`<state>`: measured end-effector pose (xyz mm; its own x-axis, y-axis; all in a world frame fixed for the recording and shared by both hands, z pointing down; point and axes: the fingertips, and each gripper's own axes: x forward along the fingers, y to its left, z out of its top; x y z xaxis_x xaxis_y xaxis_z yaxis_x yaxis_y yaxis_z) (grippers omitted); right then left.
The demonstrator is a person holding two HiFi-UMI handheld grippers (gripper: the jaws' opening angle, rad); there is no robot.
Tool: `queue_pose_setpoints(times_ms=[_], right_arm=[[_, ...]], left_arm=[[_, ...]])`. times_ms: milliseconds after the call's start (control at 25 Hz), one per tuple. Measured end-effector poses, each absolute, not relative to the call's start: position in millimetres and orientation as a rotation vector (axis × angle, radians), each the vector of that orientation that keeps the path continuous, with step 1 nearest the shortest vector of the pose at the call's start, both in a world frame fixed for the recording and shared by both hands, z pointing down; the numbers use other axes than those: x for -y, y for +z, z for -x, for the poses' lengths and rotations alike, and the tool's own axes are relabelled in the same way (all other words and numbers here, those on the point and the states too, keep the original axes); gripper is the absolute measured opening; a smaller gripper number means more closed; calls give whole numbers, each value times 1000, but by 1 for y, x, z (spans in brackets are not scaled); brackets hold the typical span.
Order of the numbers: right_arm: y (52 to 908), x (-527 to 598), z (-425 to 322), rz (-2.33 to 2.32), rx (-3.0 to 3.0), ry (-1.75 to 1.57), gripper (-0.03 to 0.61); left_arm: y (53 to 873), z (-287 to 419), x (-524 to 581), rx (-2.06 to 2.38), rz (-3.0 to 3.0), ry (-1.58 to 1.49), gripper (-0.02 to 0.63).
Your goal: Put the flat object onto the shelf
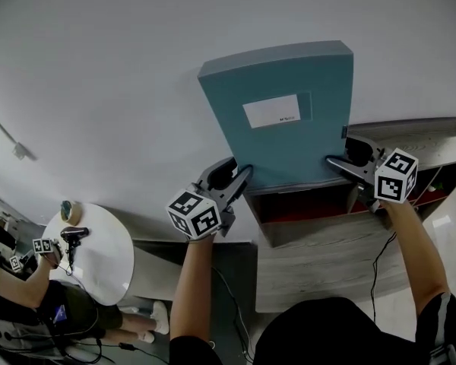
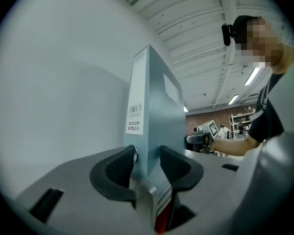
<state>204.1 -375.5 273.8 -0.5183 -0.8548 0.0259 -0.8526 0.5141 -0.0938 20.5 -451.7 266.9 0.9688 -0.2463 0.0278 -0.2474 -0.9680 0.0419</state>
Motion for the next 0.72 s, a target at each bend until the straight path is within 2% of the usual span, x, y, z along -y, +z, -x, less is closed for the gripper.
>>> queue_pose_setpoints(times_ms=[240,360,720], right_arm=[[277,369,-212,1617,-2645,-162,275],[278,368,-209,1622,-2641,-179,219],[280,372,-210,1683,-2674,-182,212]], left_arm=[[267,-20,452,394,-3099,33,175],[268,-21,453,405,-3093,19,173],[269,-24,458,483,-3112,85,173]])
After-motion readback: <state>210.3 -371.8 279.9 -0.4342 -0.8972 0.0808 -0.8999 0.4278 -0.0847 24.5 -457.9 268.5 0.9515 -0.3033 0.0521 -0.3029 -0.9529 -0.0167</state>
